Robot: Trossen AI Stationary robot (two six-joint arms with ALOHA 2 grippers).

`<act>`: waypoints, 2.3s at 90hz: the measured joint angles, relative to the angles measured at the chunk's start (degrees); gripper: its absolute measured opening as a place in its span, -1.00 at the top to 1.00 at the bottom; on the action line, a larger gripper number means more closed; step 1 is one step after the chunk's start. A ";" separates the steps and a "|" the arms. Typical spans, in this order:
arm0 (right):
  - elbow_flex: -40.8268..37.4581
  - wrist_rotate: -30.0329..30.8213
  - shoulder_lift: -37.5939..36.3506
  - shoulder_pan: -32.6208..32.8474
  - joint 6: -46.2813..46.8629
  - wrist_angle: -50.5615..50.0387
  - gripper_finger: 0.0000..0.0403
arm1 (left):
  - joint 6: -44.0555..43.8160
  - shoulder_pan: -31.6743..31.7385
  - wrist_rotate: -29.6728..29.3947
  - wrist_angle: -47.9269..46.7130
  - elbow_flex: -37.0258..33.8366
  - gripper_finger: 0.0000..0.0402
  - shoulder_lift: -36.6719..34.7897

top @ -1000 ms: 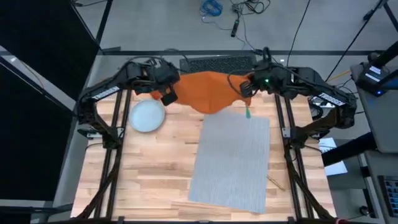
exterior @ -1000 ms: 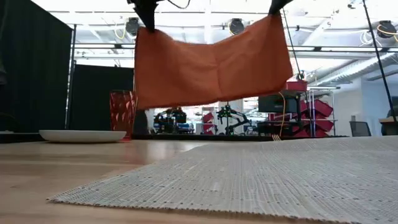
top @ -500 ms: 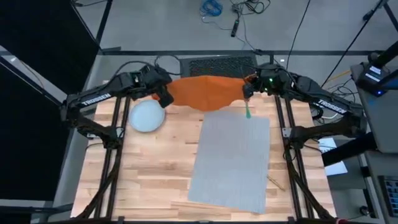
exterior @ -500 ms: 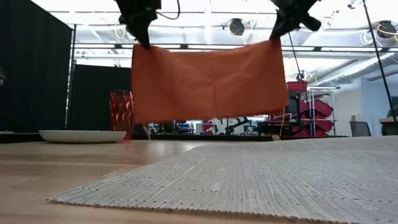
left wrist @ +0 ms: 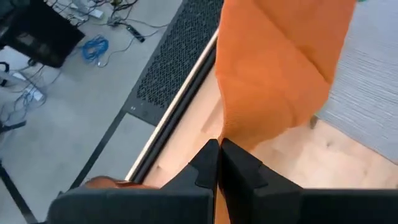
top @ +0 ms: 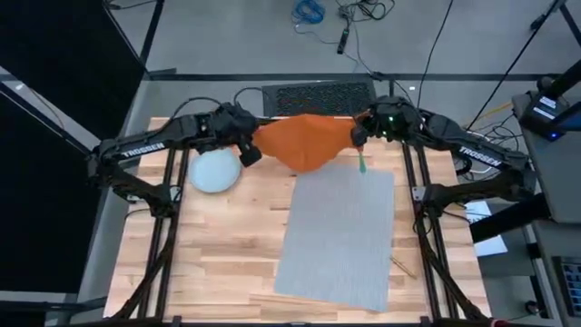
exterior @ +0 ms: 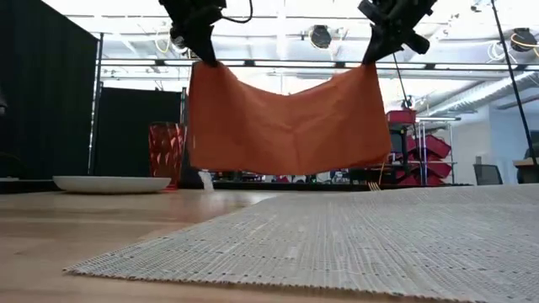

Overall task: Set table place
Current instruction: Fold the orange napkin

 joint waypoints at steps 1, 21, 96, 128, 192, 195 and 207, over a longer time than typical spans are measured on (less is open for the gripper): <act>-0.05 -0.01 -0.01 0.17 0.17 -0.07 1.00 | -0.16 -0.22 -0.05 -0.24 0.00 1.00 0.00; -0.28 4.59 -1.89 6.22 2.58 -0.60 1.00 | -4.45 -6.91 -5.32 -4.54 0.00 1.00 -0.44; -2.00 16.53 -3.58 20.55 18.59 -11.03 1.00 | -13.46 -11.95 -7.80 -2.32 -7.22 1.00 -0.44; -10.62 14.60 -4.12 18.02 20.41 -5.89 1.00 | -10.60 -7.10 -6.09 5.05 -12.76 1.00 -0.42; -20.24 6.37 -4.15 6.01 12.46 8.47 1.00 | -3.65 2.61 -3.26 19.02 -20.50 1.00 4.12; -20.66 5.66 -4.12 5.19 11.78 9.45 1.00 | -2.92 3.12 -3.18 20.34 -21.20 1.00 4.24; -21.65 2.84 -4.12 1.32 9.26 12.50 1.00 | -1.20 5.19 -2.75 24.00 -21.76 1.00 4.22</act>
